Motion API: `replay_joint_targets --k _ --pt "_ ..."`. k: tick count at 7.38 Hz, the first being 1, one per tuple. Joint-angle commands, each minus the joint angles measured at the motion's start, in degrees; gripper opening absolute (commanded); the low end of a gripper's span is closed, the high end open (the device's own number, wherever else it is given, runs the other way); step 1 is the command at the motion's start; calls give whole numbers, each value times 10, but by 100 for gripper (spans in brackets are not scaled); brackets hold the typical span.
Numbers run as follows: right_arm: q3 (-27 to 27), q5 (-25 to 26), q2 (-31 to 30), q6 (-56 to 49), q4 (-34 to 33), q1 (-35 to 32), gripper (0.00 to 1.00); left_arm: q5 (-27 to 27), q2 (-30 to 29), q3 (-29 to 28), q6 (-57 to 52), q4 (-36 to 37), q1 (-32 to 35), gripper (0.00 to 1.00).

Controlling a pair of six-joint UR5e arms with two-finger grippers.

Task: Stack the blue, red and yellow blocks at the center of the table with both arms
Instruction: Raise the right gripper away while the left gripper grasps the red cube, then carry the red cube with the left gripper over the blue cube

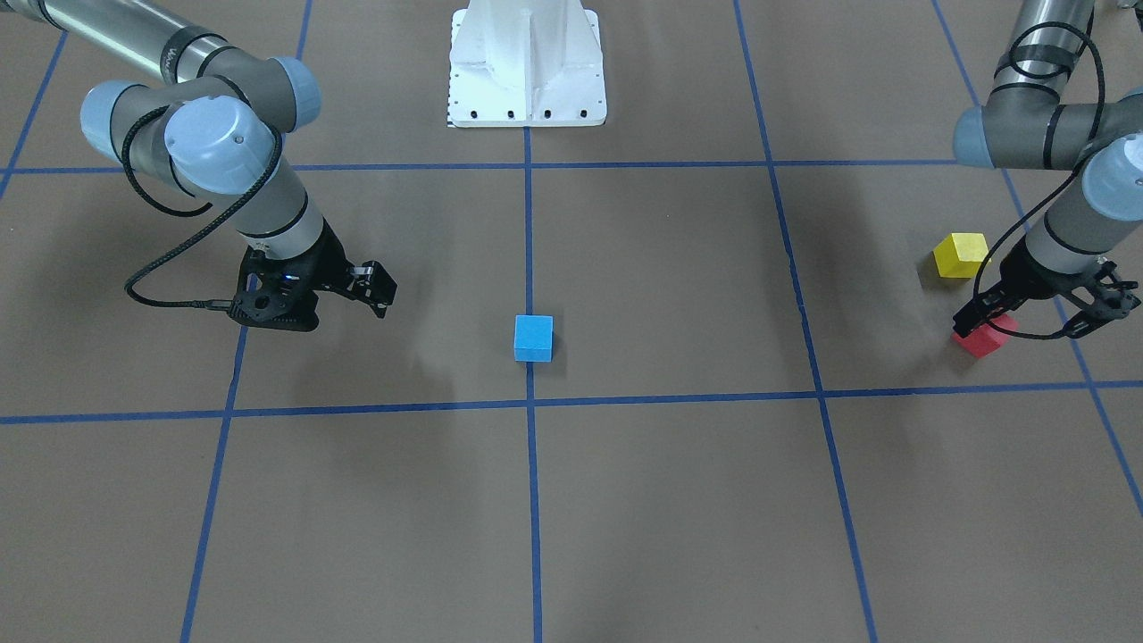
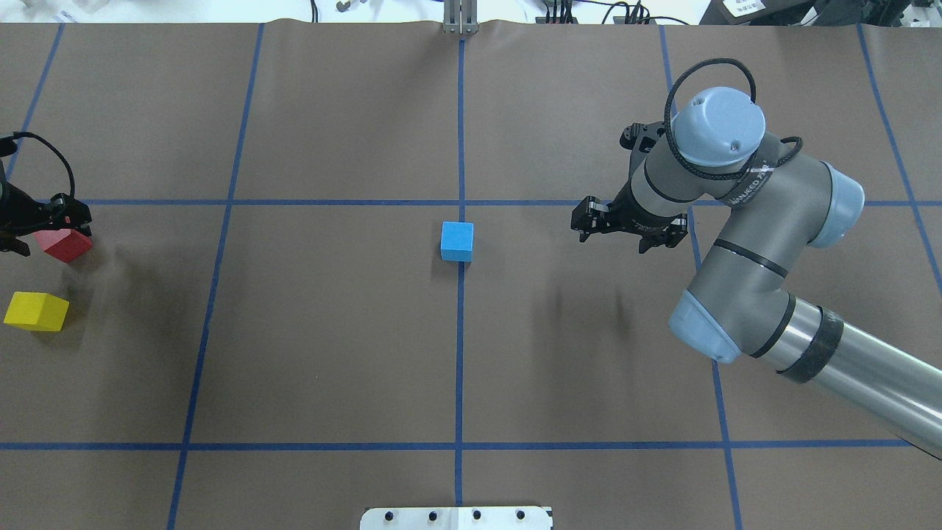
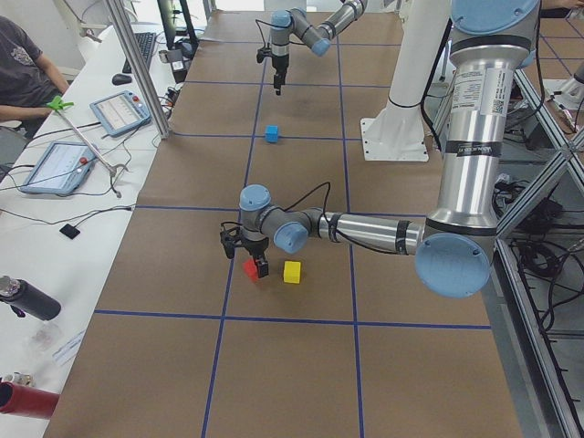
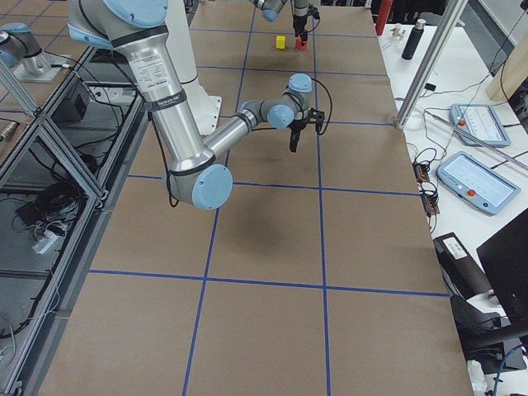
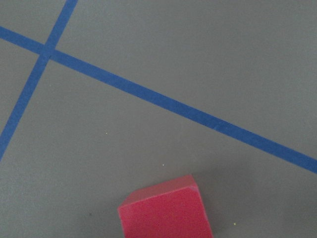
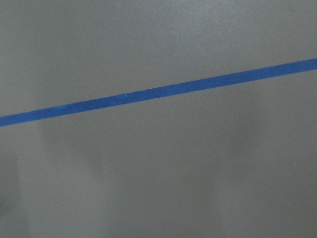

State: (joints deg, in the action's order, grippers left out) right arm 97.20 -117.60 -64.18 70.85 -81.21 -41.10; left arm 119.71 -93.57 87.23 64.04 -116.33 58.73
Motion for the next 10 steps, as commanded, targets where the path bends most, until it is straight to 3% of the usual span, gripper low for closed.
replay_joint_targets --k 1,3,4,5,6,8,10 --pt "8 12 -12 8 0 0 100 1 -6 -5 0 2 0 88" --pt "17 28 -18 8 0 0 100 1 -8 -12 0 1 0 54" --pt "18 32 -19 9 0 1 100 2 -9 -8 0 9 0 11" --pt "18 35 -18 9 0 1 100 24 -13 -1 0 11 1 0" --pt "18 35 -21 9 0 0 100 62 -26 20 0 15 7 0" --pt "51 33 -69 -4 2 -7 100 62 -115 79 0 108 5 0" --pt "62 34 -107 -27 4 -22 100 55 -207 137 -1 190 -94 0"
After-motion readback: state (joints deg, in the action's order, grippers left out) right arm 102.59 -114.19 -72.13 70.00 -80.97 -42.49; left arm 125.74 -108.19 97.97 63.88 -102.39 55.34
